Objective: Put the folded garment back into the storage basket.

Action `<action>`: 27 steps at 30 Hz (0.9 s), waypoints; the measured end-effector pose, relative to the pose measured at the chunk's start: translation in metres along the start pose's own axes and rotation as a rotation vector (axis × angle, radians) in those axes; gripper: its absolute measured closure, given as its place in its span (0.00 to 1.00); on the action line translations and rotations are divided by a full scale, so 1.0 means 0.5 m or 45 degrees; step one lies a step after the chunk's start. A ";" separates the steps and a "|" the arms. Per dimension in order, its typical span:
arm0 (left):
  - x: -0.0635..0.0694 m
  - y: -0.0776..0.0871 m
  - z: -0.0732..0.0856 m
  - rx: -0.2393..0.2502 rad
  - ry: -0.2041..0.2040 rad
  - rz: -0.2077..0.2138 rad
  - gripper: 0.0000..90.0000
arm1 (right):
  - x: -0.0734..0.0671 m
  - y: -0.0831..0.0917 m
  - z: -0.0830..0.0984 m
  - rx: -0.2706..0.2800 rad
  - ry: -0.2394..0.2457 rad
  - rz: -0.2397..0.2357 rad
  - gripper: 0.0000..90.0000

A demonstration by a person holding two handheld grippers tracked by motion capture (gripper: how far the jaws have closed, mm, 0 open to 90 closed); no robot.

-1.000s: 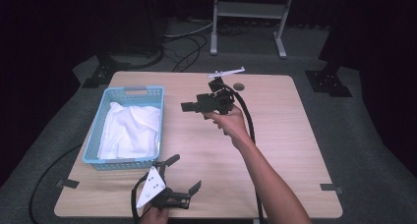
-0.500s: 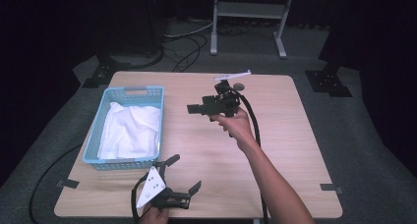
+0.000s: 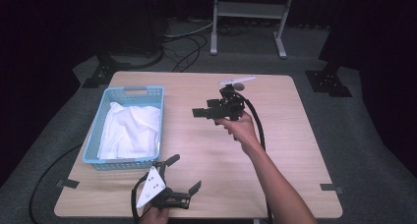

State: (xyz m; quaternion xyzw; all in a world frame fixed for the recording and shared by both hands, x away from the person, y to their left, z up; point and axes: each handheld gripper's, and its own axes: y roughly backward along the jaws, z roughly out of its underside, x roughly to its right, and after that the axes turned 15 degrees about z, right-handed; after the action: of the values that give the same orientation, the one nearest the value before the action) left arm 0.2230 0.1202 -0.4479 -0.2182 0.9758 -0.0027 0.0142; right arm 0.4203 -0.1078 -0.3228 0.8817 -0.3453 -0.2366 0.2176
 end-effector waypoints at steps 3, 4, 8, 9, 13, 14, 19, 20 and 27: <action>0.000 0.000 0.000 0.000 0.000 0.000 0.00 | 0.005 0.002 0.006 0.001 -0.002 0.007 0.14; 0.000 0.000 0.000 0.000 0.000 0.000 0.00 | 0.006 0.003 0.008 -0.001 -0.006 0.006 0.14; 0.000 0.000 0.000 0.002 0.001 0.000 0.00 | 0.011 0.005 0.013 -0.002 -0.002 0.009 0.14; 0.000 0.000 0.000 0.001 0.001 0.000 0.00 | 0.011 0.006 0.014 -0.003 -0.001 0.011 0.14; 0.000 0.000 0.000 0.001 0.000 0.000 0.00 | 0.015 0.007 0.021 -0.006 -0.004 0.014 0.14; 0.000 0.000 0.000 0.000 0.000 0.000 0.00 | 0.016 0.007 0.022 -0.006 -0.009 0.013 0.14; 0.000 0.000 0.000 0.000 0.000 0.000 0.00 | 0.022 0.007 0.033 -0.003 -0.024 0.009 0.14; 0.000 0.000 0.000 0.000 0.000 0.000 0.00 | 0.023 0.007 0.036 -0.004 -0.026 0.009 0.14; 0.000 0.000 0.000 0.000 0.000 0.000 0.00 | 0.027 0.008 0.045 -0.007 -0.025 0.016 0.14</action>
State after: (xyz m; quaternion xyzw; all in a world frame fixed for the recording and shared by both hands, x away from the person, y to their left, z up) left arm 0.2229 0.1203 -0.4479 -0.2182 0.9758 -0.0027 0.0141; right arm 0.4142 -0.1253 -0.3421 0.8766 -0.3524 -0.2446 0.2182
